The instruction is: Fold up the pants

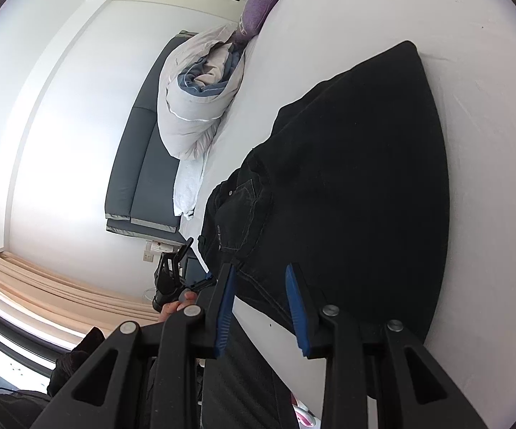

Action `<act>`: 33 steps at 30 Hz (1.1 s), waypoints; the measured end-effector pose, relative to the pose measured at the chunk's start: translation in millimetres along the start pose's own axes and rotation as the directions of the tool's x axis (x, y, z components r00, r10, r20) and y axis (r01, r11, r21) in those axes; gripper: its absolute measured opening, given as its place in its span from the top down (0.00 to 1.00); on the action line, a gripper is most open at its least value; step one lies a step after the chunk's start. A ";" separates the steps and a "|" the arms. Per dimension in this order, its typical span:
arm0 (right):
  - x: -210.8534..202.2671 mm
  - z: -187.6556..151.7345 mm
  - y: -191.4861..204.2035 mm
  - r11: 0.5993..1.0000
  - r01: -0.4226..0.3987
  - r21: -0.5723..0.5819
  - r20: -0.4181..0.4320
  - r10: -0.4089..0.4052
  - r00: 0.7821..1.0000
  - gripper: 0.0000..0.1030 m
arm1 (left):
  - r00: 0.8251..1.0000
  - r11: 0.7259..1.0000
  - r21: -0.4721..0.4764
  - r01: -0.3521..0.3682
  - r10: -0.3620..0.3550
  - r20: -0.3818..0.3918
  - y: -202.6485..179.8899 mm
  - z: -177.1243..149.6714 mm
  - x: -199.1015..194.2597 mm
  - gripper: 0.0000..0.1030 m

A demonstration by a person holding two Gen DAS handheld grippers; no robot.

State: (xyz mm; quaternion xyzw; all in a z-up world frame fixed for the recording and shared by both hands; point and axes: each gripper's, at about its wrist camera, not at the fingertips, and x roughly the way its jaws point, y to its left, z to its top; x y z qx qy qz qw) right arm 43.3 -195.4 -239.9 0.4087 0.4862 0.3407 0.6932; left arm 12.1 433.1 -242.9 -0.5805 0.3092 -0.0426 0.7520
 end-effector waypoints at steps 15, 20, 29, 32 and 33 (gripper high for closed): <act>10.7 5.0 10.6 0.999 -0.019 -0.030 -0.023 0.018 1.000 0.68 | 0.999 0.993 -0.119 0.005 -0.010 -0.043 17.1 10.8 11.9 0.75; 26.5 14.6 16.9 0.999 0.011 -0.045 -0.041 -0.013 0.999 0.68 | 1.000 0.992 -0.129 0.001 -0.004 -0.025 11.0 10.1 5.5 0.83; 87.6 39.5 -2.2 0.977 0.212 0.026 -0.147 -0.206 0.967 0.72 | 0.998 0.998 -0.010 -0.062 0.062 0.025 -36.1 2.1 -8.3 0.86; 93.1 39.3 -7.3 0.974 0.227 0.028 -0.147 -0.220 0.964 0.79 | 0.994 0.984 0.142 -0.110 0.106 0.034 -76.2 -9.1 -9.7 0.86; 93.2 39.0 -6.9 0.973 0.231 0.025 -0.146 -0.225 0.963 0.79 | 0.991 0.965 0.227 -0.132 0.126 0.038 -100.1 -16.9 -7.1 0.86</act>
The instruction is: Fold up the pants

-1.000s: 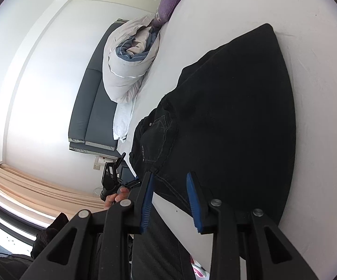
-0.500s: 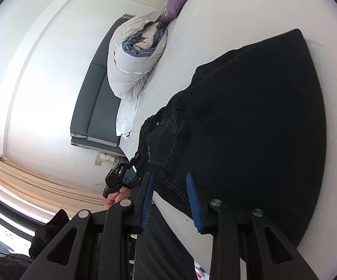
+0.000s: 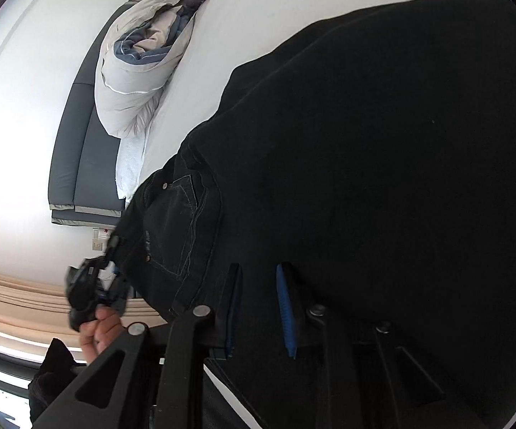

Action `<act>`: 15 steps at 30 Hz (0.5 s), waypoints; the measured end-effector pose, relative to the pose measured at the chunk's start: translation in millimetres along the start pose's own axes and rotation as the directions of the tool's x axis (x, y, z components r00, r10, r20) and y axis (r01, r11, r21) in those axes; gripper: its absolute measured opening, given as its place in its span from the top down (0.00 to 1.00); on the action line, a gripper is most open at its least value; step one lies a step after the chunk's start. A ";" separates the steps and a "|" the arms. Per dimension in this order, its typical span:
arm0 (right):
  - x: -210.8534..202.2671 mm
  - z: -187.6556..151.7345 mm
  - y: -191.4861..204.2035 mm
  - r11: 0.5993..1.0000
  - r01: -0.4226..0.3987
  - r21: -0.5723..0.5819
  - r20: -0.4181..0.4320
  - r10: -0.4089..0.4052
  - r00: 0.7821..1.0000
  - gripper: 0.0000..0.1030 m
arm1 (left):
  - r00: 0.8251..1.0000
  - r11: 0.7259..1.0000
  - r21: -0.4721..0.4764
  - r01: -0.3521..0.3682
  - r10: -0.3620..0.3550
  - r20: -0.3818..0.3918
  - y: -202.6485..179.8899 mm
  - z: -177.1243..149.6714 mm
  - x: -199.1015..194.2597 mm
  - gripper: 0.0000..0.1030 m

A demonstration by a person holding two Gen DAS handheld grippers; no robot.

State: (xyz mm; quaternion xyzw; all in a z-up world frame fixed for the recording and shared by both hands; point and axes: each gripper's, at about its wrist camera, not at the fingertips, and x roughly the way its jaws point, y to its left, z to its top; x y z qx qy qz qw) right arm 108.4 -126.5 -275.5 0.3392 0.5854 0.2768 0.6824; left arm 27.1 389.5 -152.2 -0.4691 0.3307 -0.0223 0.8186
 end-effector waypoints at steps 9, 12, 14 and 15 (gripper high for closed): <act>-28.1 2.2 -11.8 0.974 -0.208 0.094 0.082 0.200 0.976 0.30 | 0.989 0.679 0.734 0.028 0.090 -0.121 -183.6 -150.9 43.7 0.86; -51.5 9.0 -12.7 0.959 -0.269 0.089 0.129 0.257 0.958 0.21 | 0.975 0.527 0.849 0.042 0.166 -0.151 -189.3 -216.1 67.0 0.86; -62.4 12.9 -14.6 0.961 -0.264 0.078 0.136 0.252 0.958 0.20 | 0.966 0.470 0.882 0.045 0.204 -0.158 -187.1 -242.4 76.8 0.86; -66.5 14.7 -16.6 0.965 -0.252 0.077 0.132 0.241 0.962 0.19 | 0.963 0.448 0.893 0.047 0.216 -0.159 -186.5 -252.8 77.5 0.86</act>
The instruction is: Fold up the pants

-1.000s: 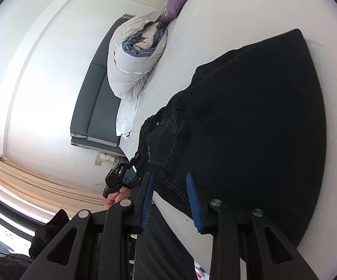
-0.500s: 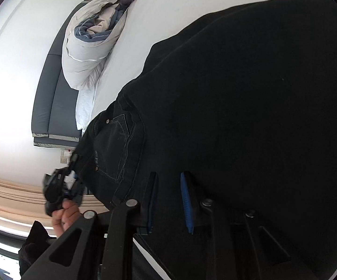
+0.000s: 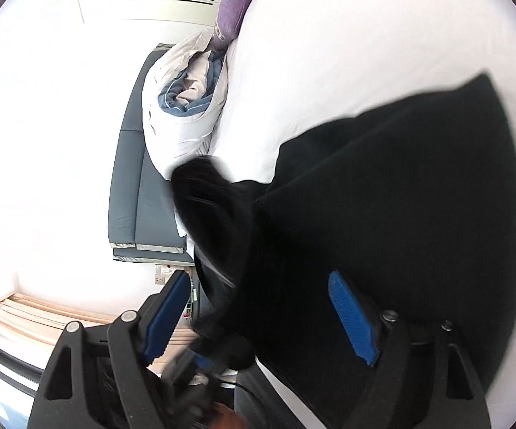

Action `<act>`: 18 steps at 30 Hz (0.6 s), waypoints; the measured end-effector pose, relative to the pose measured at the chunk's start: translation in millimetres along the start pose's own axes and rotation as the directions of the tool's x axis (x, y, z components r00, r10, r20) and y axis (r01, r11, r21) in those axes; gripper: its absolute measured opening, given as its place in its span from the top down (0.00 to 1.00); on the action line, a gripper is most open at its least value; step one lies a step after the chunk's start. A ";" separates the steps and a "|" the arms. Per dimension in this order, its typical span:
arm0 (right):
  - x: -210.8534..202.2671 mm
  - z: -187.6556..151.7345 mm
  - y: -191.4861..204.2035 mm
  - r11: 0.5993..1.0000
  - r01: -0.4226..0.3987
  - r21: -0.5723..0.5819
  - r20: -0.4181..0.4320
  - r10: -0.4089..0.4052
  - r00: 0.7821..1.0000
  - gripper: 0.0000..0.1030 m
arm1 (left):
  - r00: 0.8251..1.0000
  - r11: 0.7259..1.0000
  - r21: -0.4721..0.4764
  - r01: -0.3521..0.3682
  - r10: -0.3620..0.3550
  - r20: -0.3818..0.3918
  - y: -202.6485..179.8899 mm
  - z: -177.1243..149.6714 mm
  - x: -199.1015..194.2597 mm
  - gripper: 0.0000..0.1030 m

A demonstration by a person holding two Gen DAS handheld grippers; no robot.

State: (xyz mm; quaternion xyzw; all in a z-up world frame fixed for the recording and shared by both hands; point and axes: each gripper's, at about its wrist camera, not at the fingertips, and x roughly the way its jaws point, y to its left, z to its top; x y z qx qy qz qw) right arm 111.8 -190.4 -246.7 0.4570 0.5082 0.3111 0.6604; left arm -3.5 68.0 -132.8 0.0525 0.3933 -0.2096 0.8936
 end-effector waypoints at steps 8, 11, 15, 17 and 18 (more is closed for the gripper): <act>10.3 7.5 15.8 0.998 0.037 -0.047 -0.045 -0.039 0.998 0.19 | 0.996 0.984 0.153 -0.092 0.091 0.012 -38.1 -8.2 0.6 0.86; 24.0 12.8 27.7 0.985 0.123 -0.118 -0.069 -0.132 0.989 0.36 | 0.995 0.976 0.194 -0.101 0.099 0.021 -54.2 -13.8 -2.5 0.86; 29.9 15.7 30.2 0.971 0.179 -0.160 -0.079 -0.194 0.978 0.73 | 0.996 0.974 0.208 -0.090 0.089 0.017 -60.4 -18.8 -3.9 0.86; 22.9 10.5 30.4 0.961 0.198 -0.195 -0.053 -0.212 0.976 0.77 | 0.997 0.976 0.205 -0.073 0.072 0.016 -65.3 -18.7 -3.9 0.86; 18.0 8.1 28.9 0.958 0.205 -0.202 -0.043 -0.217 0.975 0.81 | 0.998 0.975 0.214 -0.065 0.063 0.016 -71.0 -18.3 -2.7 0.86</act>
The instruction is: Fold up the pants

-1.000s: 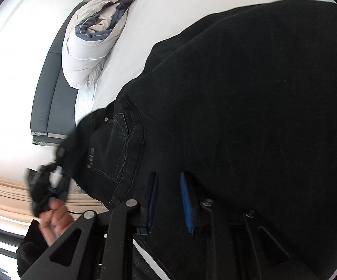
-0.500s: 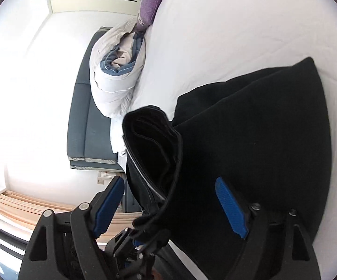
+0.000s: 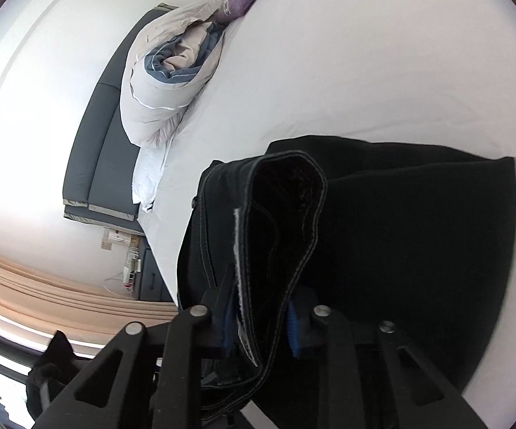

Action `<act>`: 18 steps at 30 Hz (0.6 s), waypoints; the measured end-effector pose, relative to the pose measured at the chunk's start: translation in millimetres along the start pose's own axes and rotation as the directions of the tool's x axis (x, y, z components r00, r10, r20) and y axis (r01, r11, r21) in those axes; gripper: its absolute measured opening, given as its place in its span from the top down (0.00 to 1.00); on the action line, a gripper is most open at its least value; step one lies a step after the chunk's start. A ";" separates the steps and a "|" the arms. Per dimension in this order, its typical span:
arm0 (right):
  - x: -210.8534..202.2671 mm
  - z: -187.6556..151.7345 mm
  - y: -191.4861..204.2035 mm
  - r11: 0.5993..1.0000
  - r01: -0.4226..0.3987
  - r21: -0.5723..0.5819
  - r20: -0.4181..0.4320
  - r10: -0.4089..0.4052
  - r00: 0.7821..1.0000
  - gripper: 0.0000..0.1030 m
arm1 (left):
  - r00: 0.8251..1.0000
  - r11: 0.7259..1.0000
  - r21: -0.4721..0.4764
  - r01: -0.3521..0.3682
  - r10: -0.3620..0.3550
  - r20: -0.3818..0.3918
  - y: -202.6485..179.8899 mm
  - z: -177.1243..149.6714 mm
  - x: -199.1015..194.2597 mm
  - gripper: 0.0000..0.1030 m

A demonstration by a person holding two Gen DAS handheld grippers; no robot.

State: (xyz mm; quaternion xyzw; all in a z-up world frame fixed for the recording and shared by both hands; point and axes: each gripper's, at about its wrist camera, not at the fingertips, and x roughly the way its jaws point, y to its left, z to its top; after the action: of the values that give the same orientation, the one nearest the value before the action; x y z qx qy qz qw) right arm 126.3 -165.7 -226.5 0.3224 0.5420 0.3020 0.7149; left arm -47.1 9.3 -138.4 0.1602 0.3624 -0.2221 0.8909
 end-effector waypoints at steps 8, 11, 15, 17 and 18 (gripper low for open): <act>-42.1 -19.4 -36.9 0.999 0.014 0.038 0.054 -0.016 0.998 0.84 | 0.997 0.994 0.081 0.072 -0.072 0.006 -48.3 6.1 -3.3 0.86; -54.4 -19.7 -40.7 1.000 0.019 0.025 0.065 -0.021 0.998 0.84 | 0.996 0.992 0.096 0.083 -0.084 0.008 -61.7 10.3 -2.4 0.86; -62.5 -19.8 -47.8 1.000 0.021 0.020 0.081 -0.023 0.996 0.85 | 0.996 0.991 0.098 0.090 -0.091 0.002 -51.6 15.2 9.0 0.86; -64.4 -22.3 -51.8 1.000 0.019 0.023 0.095 -0.021 0.995 0.85 | 0.995 0.990 0.099 0.099 -0.100 -0.002 -53.9 15.6 12.9 0.86; -65.0 -24.4 -56.2 0.999 0.014 0.035 0.099 -0.017 0.995 0.85 | 0.995 0.990 0.099 0.103 -0.103 -0.007 -47.4 14.6 16.0 0.86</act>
State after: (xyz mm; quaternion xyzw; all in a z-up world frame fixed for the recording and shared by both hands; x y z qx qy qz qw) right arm 92.4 -247.5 -238.0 0.3452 0.5133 0.2708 0.7376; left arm -52.8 -42.0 -145.7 0.1854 0.3595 -0.2853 0.8689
